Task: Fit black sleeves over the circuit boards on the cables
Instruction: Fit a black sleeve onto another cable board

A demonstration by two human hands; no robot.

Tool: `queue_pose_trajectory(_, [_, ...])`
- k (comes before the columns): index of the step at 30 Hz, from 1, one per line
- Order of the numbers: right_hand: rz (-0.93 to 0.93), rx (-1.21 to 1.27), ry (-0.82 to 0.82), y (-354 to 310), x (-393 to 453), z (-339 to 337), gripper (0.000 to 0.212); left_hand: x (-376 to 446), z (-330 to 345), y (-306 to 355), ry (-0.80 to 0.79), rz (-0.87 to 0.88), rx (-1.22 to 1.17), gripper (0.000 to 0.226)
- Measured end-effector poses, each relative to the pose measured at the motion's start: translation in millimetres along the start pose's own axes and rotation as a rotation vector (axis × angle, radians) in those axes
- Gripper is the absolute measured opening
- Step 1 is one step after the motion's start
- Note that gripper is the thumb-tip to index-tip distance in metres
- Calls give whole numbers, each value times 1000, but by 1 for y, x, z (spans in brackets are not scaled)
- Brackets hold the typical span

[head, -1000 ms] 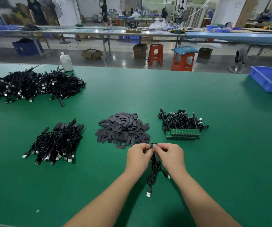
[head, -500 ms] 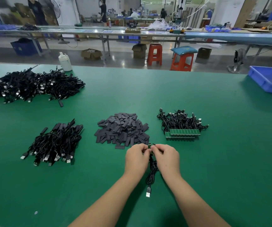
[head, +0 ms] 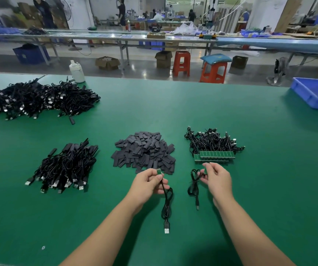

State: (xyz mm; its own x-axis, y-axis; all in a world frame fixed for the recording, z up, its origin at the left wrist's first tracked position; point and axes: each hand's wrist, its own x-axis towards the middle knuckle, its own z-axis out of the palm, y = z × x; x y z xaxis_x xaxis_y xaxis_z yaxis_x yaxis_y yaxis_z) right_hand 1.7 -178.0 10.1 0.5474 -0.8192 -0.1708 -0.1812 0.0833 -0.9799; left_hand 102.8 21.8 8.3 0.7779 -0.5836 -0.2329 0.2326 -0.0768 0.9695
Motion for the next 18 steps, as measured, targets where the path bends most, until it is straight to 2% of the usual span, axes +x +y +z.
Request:
queue_pose_trajectory(2, [3,-90,-78,-1,7,-11,20,2,-9,-3,58,-20,36,13])
queue_pose_trajectory(5, [-42,-385,-195,1,16,-25,22,5,-23,-8,164,-23,161,17])
queue_pose_trajectory(8, [-118,-689,-202,6,21,-34,23,7,-33,-13,224,-21,288,24])
queue_pose_trajectory(12, [-122,-823,-215,16,20,-35,33,7,-35,-14,218,-34,254,13])
queue_pose_trajectory(15, [-288,-959,-126,22,14,-32,41,6,-28,-13,186,-24,244,5])
queue_pose_trajectory(17, [-470,-918,-7,22,6,-27,33,6,-20,-13,161,-27,234,8])
queue_pose_trajectory(18, [-511,-849,-1,21,1,-22,28,6,-16,-12,137,-31,215,10])
